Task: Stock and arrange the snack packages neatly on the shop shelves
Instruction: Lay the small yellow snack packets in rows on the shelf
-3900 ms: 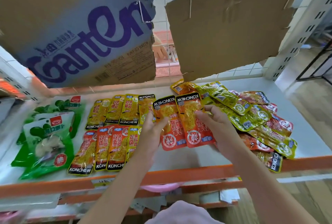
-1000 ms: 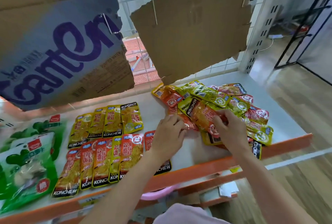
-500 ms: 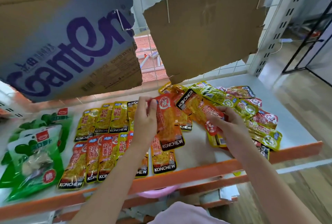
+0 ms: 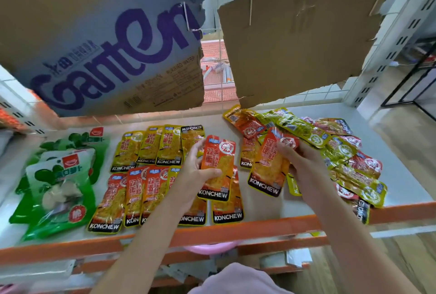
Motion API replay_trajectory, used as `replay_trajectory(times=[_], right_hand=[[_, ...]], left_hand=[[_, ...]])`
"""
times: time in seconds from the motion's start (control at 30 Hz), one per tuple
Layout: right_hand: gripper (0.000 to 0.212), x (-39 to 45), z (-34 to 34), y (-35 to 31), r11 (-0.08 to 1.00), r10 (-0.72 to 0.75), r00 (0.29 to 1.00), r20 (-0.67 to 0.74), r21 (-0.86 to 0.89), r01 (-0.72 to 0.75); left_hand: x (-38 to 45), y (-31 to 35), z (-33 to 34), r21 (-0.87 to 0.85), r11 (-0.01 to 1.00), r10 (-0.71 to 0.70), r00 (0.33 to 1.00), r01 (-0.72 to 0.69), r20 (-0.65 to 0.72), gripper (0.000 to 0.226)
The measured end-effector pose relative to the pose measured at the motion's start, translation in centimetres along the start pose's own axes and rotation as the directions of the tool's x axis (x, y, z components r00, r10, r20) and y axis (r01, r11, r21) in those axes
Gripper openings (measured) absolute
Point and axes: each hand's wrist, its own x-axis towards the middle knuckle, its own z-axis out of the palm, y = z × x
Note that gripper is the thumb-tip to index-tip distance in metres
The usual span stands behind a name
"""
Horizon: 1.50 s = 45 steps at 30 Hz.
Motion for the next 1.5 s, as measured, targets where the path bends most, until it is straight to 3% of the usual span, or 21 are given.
replay_trajectory(times=[0.2, 0.33, 0.43, 0.47, 0.53, 0.63, 0.77, 0.87, 1.0, 1.07, 1.13, 1.27, 1.4, 1.5], right_hand=[[0.014, 0.1, 1.9, 1.2, 0.988, 0.148, 0.988, 0.045, -0.044, -0.146], [0.016, 0.0, 3.0, 1.3, 0.980, 0.164, 0.975, 0.153, -0.142, -0.142], [0.026, 0.4, 4.0, 1.0, 0.966, 0.169, 0.972, 0.163, -0.222, -0.130], [0.026, 0.6, 4.4, 1.0, 0.962, 0.161, 0.973, 0.165, -0.247, -0.117], [0.021, 1.2, 5.2, 0.9, 0.957, 0.149, 0.974, 0.172, -0.275, -0.097], [0.013, 2.3, 6.4, 1.0, 0.929, 0.119, 0.981, 0.152, -0.366, -0.056], [0.020, 5.0, 8.0, 1.0, 0.747, 0.044, 0.990, 0.134, -0.662, 0.057], [0.028, 6.4, 9.6, 1.5, 0.503, 0.004, 0.986, 0.167, -0.853, 0.142], [0.037, 6.9, 11.1, 3.0, 0.197, -0.062, 0.985, 0.158, -0.966, 0.168], [0.043, 7.1, 11.1, 3.5, 0.079, -0.124, 0.977, 0.174, -0.980, 0.184], [0.043, 7.4, 10.8, 3.5, 0.058, -0.177, 0.968, 0.180, -0.980, 0.193], [0.049, 8.8, 9.2, 2.2, 0.125, -0.185, 0.981, 0.053, -0.989, 0.077], [0.062, 9.5, 7.5, 1.6, 0.035, -0.059, 0.998, -0.018, -0.999, -0.016], [0.054, 9.0, 7.7, 1.9, -0.025, -0.092, 0.996, 0.003, -1.000, 0.000]], left_hand=[[0.9, -0.3, -0.5, -0.018, 1.000, 0.004, 0.997, -0.006, -0.077, 0.061], [3.7, 0.8, -1.1, 0.121, 0.993, 0.024, 0.991, -0.007, -0.134, 0.063], [6.1, 1.9, -1.3, 0.287, 0.954, 0.147, 0.972, -0.091, -0.181, 0.065], [6.7, 2.0, -1.4, 0.427, 0.896, 0.218, 0.958, -0.120, -0.188, 0.068], [7.4, 1.6, -1.6, 0.728, 0.670, 0.341, 0.931, -0.144, -0.131, 0.068], [7.8, 0.2, -2.4, 0.923, 0.369, 0.391, 0.919, -0.112, -0.044, 0.055], [8.0, -0.9, -3.7, 0.941, 0.290, 0.427, 0.903, -0.174, 0.036, 0.039], [8.0, -1.0, -4.2, 0.939, 0.277, 0.424, 0.903, -0.205, 0.073, 0.039], [7.6, -1.1, -3.9, 0.920, 0.189, 0.522, 0.829, -0.343, 0.202, 0.036], [7.3, -1.3, -3.7, 0.880, 0.203, 0.513, 0.812, -0.430, 0.278, 0.033], [7.1, -1.8, -3.9, 0.873, 0.189, 0.451, 0.829, -0.450, 0.329, 0.040], [7.4, -2.4, -4.6, 0.882, 0.148, 0.376, 0.851, -0.447, 0.368, 0.051], [7.7, -2.1, -4.7, 0.877, 0.180, 0.329, 0.868, -0.445, 0.373, 0.048], [7.7, -2.0, -4.6, 0.875, 0.213, 0.308, 0.880, -0.434, 0.361, 0.045]])
